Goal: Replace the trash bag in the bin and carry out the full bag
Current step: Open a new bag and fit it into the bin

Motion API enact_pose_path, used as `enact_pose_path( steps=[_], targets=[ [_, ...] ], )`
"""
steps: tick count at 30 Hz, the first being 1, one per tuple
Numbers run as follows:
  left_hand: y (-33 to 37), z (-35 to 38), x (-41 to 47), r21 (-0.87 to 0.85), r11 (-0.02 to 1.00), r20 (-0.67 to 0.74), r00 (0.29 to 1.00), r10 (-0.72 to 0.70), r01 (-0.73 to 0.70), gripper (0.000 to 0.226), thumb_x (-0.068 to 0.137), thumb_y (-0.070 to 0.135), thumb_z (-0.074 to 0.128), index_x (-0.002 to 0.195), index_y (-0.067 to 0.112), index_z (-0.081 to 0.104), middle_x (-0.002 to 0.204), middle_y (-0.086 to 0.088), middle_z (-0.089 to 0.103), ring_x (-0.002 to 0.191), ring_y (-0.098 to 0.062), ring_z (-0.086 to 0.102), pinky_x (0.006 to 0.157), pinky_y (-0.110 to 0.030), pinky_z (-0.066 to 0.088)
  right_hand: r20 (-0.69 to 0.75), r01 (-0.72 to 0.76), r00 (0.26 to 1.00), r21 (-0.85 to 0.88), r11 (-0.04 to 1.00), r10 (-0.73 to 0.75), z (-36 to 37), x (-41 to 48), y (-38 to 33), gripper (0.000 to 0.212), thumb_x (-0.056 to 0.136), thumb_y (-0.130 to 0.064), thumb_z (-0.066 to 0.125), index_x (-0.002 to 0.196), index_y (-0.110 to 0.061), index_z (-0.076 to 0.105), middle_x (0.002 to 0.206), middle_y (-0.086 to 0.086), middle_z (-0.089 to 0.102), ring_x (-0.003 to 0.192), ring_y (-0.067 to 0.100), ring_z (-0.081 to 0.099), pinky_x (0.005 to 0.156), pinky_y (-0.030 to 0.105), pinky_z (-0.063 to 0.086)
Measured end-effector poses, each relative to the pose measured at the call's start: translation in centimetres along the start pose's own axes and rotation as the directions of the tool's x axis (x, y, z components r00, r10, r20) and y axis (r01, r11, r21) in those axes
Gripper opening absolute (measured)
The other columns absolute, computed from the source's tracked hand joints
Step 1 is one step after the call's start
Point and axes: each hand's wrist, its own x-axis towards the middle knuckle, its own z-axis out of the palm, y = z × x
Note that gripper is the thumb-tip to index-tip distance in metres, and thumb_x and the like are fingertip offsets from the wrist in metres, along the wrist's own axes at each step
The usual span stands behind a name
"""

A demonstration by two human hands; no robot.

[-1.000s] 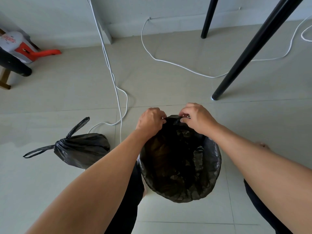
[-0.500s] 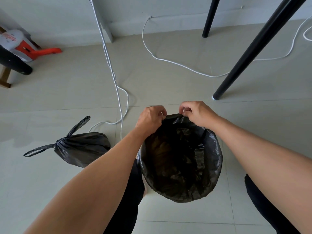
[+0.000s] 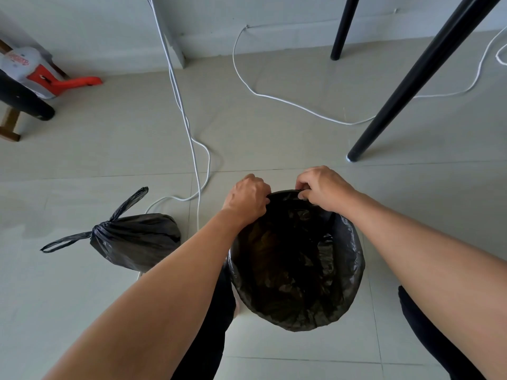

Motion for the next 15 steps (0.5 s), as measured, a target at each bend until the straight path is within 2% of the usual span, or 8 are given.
enact_pose_path(
  steps=[7,12,15],
  targets=[
    [0.44,-0.25,-0.08,0.028,0.996,0.061,0.995,-0.081,0.080,0.016,0.089,0.019,0.062,0.083,0.005,0.067,0.083,-0.011,0.062,0.081,-0.026,0.056,0.064,-0.029,0.038,0.007,-0.012,1.000,-0.039,0.999,0.012,0.22,-0.08,0.06,0.007,0.087,-0.020,0.068,0.092,-0.015,0.066,0.092,0.002,0.059,0.085,0.022,0.054,0.069,0.028,0.042],
    [0.42,-0.24,-0.13,0.004,0.993,0.078,0.990,-0.119,0.119,0.015,0.087,0.017,0.063,0.080,0.005,0.066,0.080,-0.011,0.061,0.071,-0.023,0.049,0.063,-0.030,0.040,0.006,-0.020,1.000,-0.031,0.999,0.020,0.25,0.02,-0.27,0.006,0.087,-0.020,0.068,0.091,-0.016,0.066,0.094,0.003,0.060,0.087,0.023,0.057,0.071,0.030,0.047],
    [0.56,-0.44,-0.40,0.037,0.988,0.089,0.984,-0.153,0.150,0.012,0.085,0.014,0.063,0.076,0.006,0.061,0.072,-0.008,0.053,0.068,-0.023,0.049,0.059,-0.030,0.040,-0.012,-0.015,1.000,-0.005,1.000,0.015,0.26,0.06,-0.39,0.010,0.087,-0.023,0.069,0.095,-0.017,0.068,0.095,0.003,0.061,0.091,0.024,0.059,0.075,0.031,0.048]
  ],
)
